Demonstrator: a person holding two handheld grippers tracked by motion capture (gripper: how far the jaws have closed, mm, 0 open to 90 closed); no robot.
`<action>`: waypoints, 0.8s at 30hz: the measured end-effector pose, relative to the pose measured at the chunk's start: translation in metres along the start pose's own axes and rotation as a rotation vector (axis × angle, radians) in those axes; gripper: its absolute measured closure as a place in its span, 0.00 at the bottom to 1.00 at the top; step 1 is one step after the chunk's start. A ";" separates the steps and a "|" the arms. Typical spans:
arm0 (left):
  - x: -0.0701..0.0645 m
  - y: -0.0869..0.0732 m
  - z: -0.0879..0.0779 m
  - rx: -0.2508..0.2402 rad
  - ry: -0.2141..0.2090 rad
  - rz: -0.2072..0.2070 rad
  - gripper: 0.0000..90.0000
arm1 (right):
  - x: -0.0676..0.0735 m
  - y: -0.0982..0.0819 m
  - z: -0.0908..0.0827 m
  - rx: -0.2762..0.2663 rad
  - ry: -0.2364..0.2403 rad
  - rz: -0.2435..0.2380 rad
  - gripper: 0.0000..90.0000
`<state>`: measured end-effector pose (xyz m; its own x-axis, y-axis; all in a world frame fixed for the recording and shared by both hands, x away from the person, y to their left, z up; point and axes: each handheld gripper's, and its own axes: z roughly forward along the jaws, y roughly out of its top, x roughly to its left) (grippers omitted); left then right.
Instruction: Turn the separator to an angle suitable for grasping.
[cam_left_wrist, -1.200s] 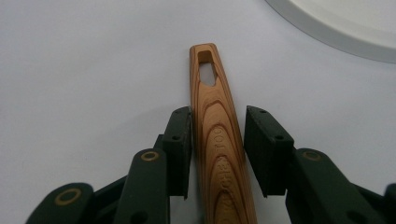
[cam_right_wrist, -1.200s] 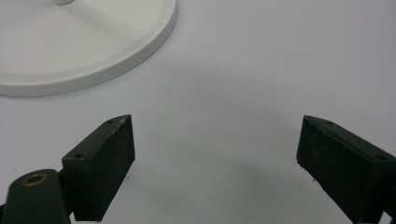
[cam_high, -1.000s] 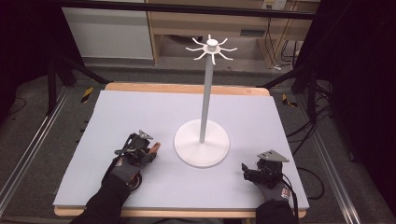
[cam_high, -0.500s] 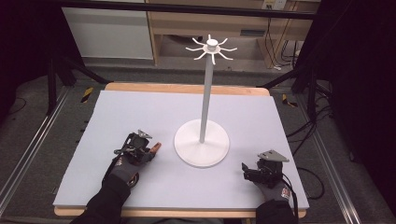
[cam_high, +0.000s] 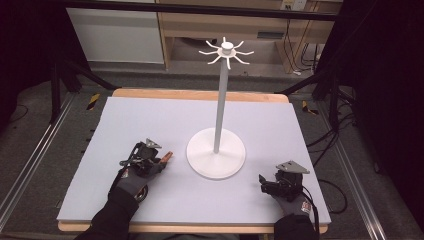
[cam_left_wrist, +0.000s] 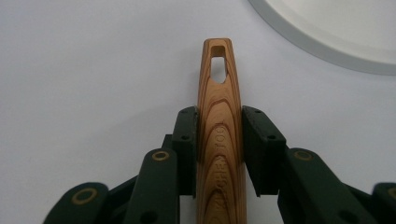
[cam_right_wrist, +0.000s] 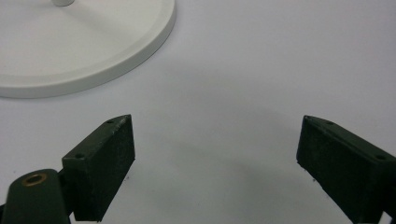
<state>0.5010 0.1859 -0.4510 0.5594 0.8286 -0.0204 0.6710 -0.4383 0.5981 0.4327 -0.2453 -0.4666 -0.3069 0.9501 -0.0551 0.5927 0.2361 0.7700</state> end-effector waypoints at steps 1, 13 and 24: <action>0.000 0.000 -0.002 -0.002 -0.004 0.000 0.75 | 0.000 0.000 0.000 0.000 0.000 0.000 0.13; -0.004 0.004 -0.023 -0.067 -0.016 0.005 0.75 | 0.000 0.000 0.000 -0.001 0.000 0.001 0.13; -0.005 0.008 -0.048 -0.163 -0.025 0.001 0.75 | 0.000 0.000 0.000 -0.002 0.000 0.002 0.13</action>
<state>0.4806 0.1951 -0.4076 0.5737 0.8182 -0.0386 0.5834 -0.3751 0.7204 0.4325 -0.2454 -0.4662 -0.3054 0.9507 -0.0538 0.5918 0.2338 0.7714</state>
